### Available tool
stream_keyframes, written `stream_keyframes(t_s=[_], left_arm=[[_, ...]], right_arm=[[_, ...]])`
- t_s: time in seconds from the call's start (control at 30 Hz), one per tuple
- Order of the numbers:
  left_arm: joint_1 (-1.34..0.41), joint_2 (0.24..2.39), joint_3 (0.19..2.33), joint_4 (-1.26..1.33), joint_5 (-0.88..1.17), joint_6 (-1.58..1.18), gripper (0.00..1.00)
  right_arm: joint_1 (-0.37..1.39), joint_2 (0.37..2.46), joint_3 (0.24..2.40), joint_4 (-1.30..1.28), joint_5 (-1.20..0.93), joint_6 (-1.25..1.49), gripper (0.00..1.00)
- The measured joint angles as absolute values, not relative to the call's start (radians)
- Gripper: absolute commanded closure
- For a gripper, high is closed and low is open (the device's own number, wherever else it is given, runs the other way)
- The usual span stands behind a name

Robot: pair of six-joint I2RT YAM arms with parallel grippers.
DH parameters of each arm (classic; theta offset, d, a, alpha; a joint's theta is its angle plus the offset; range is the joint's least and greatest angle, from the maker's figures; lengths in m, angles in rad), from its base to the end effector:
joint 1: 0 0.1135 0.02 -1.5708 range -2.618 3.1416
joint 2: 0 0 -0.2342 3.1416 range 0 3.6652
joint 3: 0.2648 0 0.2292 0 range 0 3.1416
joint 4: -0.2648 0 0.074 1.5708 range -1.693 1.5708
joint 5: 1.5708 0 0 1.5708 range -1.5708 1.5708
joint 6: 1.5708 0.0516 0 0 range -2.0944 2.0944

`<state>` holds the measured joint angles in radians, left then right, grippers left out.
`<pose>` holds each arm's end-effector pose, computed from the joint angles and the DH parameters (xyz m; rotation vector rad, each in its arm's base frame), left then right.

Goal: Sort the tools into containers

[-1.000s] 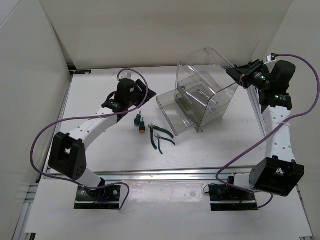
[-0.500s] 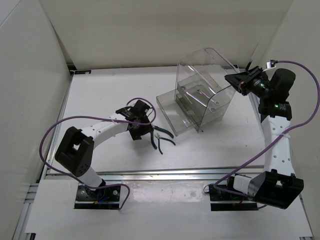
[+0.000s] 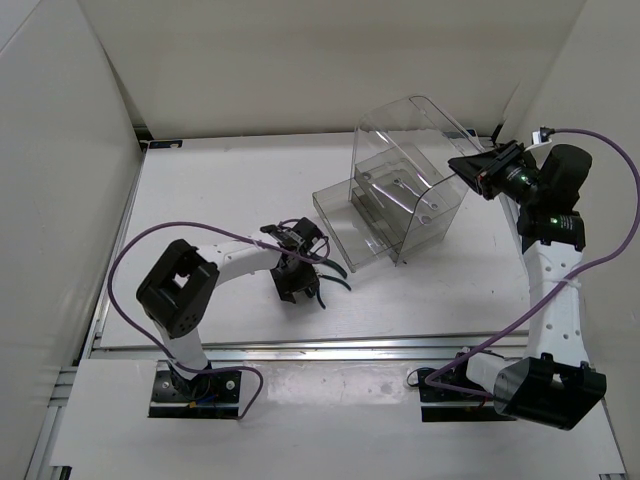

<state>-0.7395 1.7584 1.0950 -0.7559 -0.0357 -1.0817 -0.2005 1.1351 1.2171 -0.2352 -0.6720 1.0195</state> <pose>0.2183 -0.1967 0.1305 -0.5177 2.9722 -0.1478 0.2511 -0.0183 0.3863 0.5766 1.7454 1.1653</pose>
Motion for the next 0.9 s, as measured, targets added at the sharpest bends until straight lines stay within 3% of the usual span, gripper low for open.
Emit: stream_keyframes(t_s=[0.1,0.47,0.7,0.9], left_arm=[[-0.743,1.762,1.100,-0.758,-0.036,-1.085,0.46],[-0.744,1.809,1.138,-0.757,-0.043,-1.065,0.57],[-0.743,1.842,1.181,-0.766,-0.057,-1.043,0.90],[-0.747,1.838,1.189,-0.790,-0.112,-1.036,0.90]], right_arm=[[-0.200,1.132,1.217,-0.245,-0.672,1.011,0.82],[-0.200,1.127,1.217,-0.269,-0.678,1.005,0.81],[-0.200,1.127,1.217,-0.269,-0.685,1.006,0.81],[-0.200,1.127,1.217,-0.266,-0.690,1.011,0.81]])
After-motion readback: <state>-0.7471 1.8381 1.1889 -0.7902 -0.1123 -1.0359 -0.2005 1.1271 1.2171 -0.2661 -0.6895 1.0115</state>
